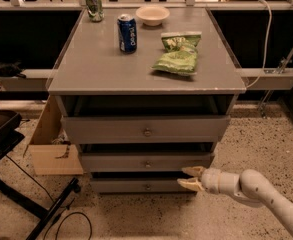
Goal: Close middle drawer
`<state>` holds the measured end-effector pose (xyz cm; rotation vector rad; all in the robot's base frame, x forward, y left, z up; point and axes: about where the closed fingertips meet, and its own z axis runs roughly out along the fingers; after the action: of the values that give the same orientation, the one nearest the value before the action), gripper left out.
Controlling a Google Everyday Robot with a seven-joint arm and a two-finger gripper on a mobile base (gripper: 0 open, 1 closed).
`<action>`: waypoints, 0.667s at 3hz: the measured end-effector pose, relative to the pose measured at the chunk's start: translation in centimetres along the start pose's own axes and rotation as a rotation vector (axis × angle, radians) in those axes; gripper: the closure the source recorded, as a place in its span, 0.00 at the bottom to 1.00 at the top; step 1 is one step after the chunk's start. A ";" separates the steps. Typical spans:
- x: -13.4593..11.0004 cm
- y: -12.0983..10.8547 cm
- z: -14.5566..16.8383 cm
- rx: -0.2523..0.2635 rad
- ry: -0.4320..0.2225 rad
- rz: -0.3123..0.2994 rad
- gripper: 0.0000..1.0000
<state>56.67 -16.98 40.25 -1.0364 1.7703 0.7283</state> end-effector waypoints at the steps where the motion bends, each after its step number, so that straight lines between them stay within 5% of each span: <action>1: 0.3 0.6 -0.8 -0.013 0.007 0.007 0.74; 2: -0.1 5.3 -6.3 -0.113 0.103 -0.017 1.00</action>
Offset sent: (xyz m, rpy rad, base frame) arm -0.1159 -0.0499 0.0633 -0.1225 0.0816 0.1775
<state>49.37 -19.62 43.05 -1.1818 1.8223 0.7843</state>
